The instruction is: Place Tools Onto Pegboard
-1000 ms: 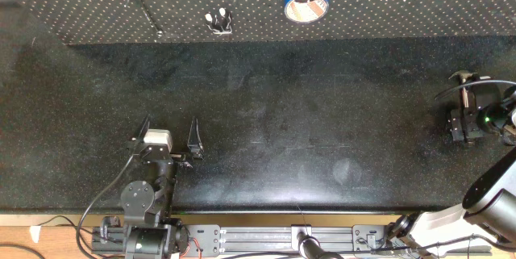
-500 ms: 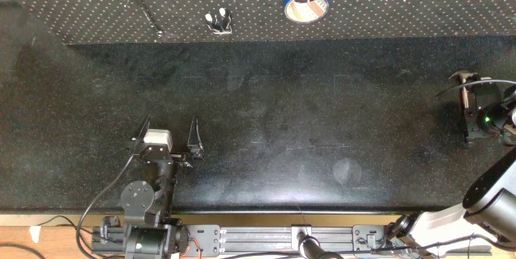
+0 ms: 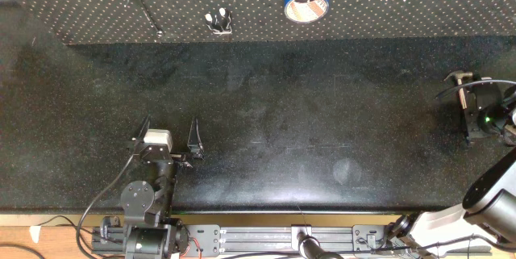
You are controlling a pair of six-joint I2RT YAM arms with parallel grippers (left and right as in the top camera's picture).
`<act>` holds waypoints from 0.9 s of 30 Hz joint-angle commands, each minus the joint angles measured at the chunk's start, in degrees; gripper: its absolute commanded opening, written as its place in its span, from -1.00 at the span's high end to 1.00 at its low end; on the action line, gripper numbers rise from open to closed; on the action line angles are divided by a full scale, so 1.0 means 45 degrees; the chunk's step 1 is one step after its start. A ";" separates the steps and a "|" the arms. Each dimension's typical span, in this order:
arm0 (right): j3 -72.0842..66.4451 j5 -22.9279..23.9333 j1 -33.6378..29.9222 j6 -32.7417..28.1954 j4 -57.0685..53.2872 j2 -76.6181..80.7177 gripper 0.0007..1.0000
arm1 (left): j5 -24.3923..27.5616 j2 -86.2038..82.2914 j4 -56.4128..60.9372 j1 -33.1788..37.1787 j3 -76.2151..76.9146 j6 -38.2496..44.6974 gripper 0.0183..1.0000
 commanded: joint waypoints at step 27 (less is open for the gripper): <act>-0.0160 -0.5479 0.4988 0.2040 0.2356 -0.7023 0.86 | -0.0092 -0.0092 -0.0092 -0.0063 -0.0029 0.0160 -1.00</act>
